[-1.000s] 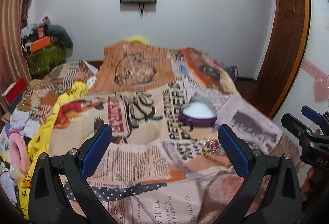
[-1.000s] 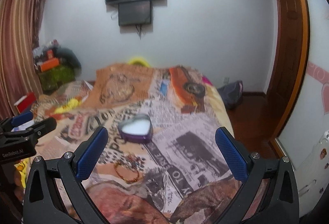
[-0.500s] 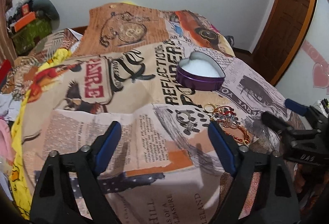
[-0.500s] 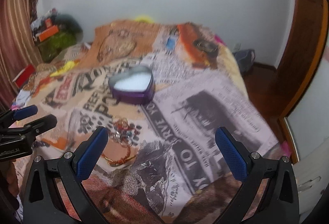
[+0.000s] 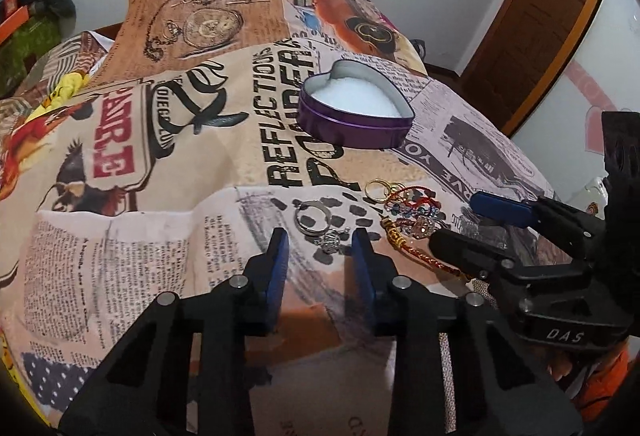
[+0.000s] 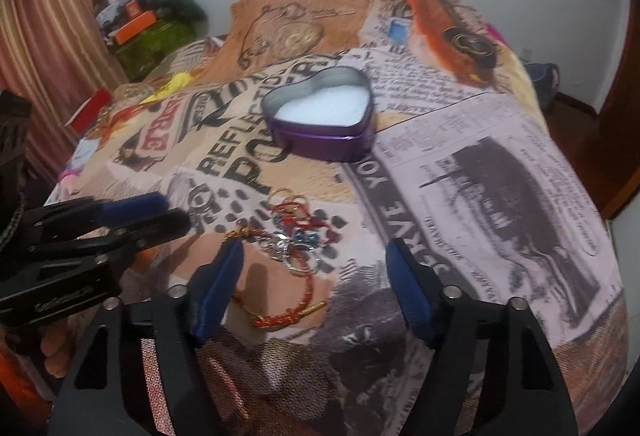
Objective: Organize jewelry
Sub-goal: 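Lower both grippers toward the jewelry pile beside the purple heart tin, then grasp a silver stone ring with the right gripper while the left grasps a silver charm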
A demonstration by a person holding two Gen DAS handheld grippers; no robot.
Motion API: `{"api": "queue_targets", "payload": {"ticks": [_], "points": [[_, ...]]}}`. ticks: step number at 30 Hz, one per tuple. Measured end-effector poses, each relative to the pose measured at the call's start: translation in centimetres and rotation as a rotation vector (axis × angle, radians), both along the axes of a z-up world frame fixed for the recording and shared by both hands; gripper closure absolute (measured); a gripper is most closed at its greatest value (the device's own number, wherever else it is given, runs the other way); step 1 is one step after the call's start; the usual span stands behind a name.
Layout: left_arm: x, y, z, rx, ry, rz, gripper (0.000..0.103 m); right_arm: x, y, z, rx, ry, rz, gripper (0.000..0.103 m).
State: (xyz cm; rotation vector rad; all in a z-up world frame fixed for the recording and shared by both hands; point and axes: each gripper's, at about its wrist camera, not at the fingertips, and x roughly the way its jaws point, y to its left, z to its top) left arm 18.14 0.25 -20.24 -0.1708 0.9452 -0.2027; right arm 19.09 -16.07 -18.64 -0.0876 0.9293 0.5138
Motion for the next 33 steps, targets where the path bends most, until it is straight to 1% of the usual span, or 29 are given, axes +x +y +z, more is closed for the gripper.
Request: {"api": "queue_targets", "payload": {"ticks": [2, 4, 5, 6, 8, 10, 11, 13, 14, 16, 18, 25, 33], "points": [[0.1, -0.3, -0.1, 0.007, 0.003, -0.009, 0.071, -0.1, 0.3, -0.2, 0.006, 0.007, 0.020, 0.038], [0.1, -0.6, -0.3, 0.020, 0.003, -0.016, 0.075, 0.1, 0.4, -0.4, 0.004, 0.017, 0.027, 0.042], [0.1, -0.6, -0.3, 0.022, 0.002, -0.018, 0.076, 0.2, 0.5, -0.7, 0.005, 0.028, 0.028, 0.046], [0.2, -0.7, -0.4, 0.025, 0.003, -0.020, 0.079, 0.4, 0.5, -0.8, 0.007, 0.038, 0.028, 0.050], [0.2, -0.7, -0.6, 0.025, 0.003, -0.021, 0.083, 0.6, 0.4, -1.1, 0.010, 0.051, 0.020, 0.054], [0.3, -0.8, -0.7, 0.026, 0.003, -0.017, 0.092, 0.8, 0.3, -1.1, 0.018, 0.055, 0.022, 0.055], [0.4, -0.7, -0.7, 0.025, 0.004, -0.016, 0.093, 0.8, 0.4, -1.1, 0.017, 0.056, 0.023, 0.055], [0.3, -0.7, -0.8, 0.025, 0.002, -0.014, 0.094, 0.8, 0.5, -1.2, 0.011, 0.055, 0.028, 0.060], [0.3, -0.7, -0.8, 0.028, 0.001, -0.012, 0.094, 0.8, 0.7, -1.2, 0.006, 0.054, 0.033, 0.066], [0.3, -0.7, -0.7, 0.029, -0.003, -0.011, 0.095, 0.8, 0.9, -1.3, -0.003, 0.054, 0.040, 0.070], [0.2, -0.7, -0.6, 0.025, -0.009, -0.011, 0.095, 0.8, 1.0, -1.4, -0.007, 0.053, 0.048, 0.076], [-0.5, -0.5, 0.3, 0.034, -0.048, 0.006, 0.095, 0.6, 0.7, -1.2, -0.001, 0.042, 0.047, 0.076], [-1.5, -0.2, 2.4, 0.032, -0.108, 0.011, 0.095, -0.2, 0.1, 0.8, 0.013, -0.008, 0.003, 0.076]]}}
